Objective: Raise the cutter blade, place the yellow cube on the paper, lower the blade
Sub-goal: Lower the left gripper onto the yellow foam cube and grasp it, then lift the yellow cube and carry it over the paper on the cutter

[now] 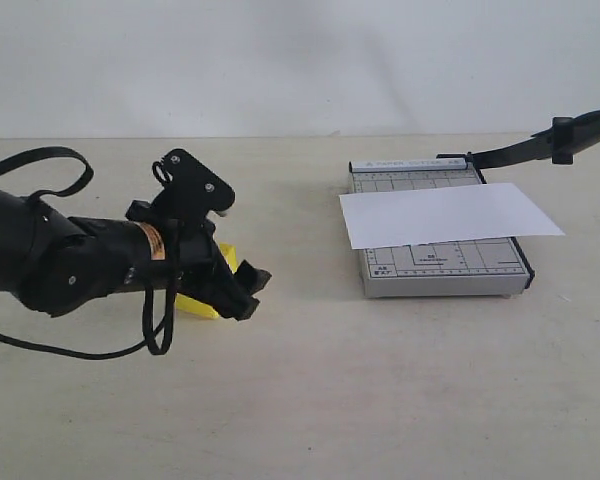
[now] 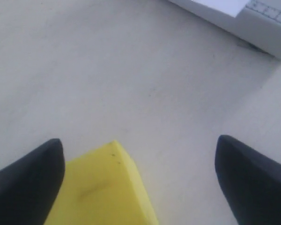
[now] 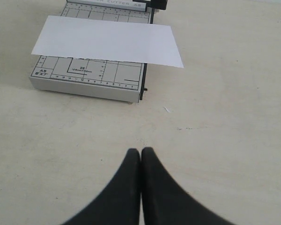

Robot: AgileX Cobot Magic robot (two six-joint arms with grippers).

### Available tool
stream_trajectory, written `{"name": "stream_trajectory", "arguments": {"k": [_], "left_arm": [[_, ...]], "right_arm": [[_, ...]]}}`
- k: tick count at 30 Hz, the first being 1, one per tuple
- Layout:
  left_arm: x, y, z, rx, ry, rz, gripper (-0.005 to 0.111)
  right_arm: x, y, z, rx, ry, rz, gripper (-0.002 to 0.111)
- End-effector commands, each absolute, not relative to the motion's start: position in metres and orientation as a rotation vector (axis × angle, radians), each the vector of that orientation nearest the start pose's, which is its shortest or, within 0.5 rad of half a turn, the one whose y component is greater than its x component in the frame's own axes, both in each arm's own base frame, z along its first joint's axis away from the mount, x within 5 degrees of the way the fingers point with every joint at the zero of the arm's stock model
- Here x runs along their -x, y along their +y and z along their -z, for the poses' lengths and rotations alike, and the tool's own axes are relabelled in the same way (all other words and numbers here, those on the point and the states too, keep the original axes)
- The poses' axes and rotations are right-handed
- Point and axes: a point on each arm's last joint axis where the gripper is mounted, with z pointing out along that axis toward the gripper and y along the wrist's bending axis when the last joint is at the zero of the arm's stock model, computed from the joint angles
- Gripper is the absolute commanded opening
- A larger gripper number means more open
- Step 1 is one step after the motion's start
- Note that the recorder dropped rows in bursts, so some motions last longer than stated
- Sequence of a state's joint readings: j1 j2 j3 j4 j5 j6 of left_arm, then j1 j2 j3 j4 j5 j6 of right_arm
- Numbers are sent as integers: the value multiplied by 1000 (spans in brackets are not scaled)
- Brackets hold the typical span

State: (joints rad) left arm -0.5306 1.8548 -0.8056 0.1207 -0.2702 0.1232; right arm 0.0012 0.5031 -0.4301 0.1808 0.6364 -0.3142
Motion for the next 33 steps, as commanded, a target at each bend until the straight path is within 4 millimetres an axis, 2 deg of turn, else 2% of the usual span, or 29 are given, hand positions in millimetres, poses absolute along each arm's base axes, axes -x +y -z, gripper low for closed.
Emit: {"name": "stream_trajectory", "arguments": {"k": [1, 4, 7, 12, 20, 25, 27, 31, 33], "left_arm": [[-298, -173, -169, -606, 2086, 265, 81], [-296, -164, -186, -462, 2107, 284, 81], [-293, -160, -187, -377, 2149, 297, 81], [-296, -161, -169, -408, 2192, 261, 81], [-298, -163, -125, -448, 2327, 220, 81], [-298, -163, -112, -465, 2358, 203, 80], [-298, -163, -112, -465, 2358, 203, 72], [-296, -163, -111, -474, 2383, 207, 9], [-295, -163, -110, -480, 2390, 207, 5]], "right_arm": [[-95, 10, -266, 242, 2163, -18, 0], [-95, 10, -266, 242, 2163, -18, 0], [-95, 10, -266, 242, 2163, -18, 0], [-95, 10, -266, 244, 2170, -20, 0], [-95, 10, -266, 244, 2170, -20, 0], [-95, 10, -266, 244, 2170, -20, 0], [-95, 10, -266, 244, 2170, -20, 0], [-95, 10, -266, 244, 2170, -20, 0], [-95, 10, -266, 242, 2170, -21, 0]]}}
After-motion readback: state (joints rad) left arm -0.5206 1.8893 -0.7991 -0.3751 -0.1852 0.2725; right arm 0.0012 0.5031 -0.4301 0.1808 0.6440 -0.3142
